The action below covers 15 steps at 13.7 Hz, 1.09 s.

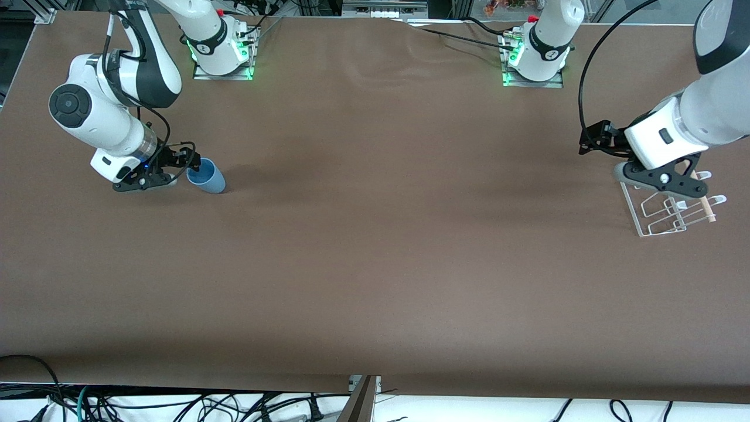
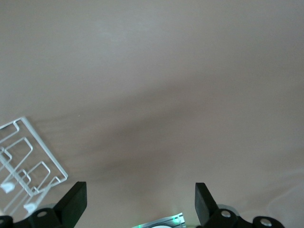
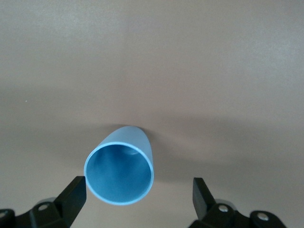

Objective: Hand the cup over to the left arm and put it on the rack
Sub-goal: 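Lower the right gripper over the blue cup while the left gripper moves inward, then close the right gripper on the blue cup and lift it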

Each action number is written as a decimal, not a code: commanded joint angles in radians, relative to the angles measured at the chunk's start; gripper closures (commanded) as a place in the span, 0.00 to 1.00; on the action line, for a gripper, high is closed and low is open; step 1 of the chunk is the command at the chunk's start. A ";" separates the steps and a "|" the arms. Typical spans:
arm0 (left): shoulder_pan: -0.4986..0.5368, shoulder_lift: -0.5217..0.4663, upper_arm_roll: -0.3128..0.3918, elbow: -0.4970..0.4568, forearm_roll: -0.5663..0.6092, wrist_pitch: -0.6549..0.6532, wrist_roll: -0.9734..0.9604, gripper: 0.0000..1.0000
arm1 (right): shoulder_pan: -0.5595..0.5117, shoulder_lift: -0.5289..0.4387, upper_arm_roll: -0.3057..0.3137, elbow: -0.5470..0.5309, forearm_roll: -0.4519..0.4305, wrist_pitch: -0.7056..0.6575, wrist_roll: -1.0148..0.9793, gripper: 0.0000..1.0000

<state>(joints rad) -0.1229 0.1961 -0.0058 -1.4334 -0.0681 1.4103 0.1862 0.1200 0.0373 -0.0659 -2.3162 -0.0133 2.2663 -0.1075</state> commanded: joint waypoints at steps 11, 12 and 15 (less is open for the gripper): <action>0.011 0.063 0.003 0.016 -0.024 0.035 0.407 0.00 | -0.005 0.148 -0.025 -0.092 -0.010 0.226 -0.014 0.07; 0.012 0.063 0.003 0.008 -0.024 0.054 0.445 0.00 | -0.005 0.148 -0.025 -0.091 -0.010 0.226 -0.014 0.20; 0.017 0.065 0.003 -0.021 -0.026 0.122 0.590 0.00 | -0.005 0.148 -0.025 -0.088 -0.004 0.220 0.002 0.75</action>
<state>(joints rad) -0.1134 0.2605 -0.0033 -1.4420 -0.0768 1.4982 0.6815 0.1196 0.1961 -0.0900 -2.3938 -0.0134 2.4737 -0.1088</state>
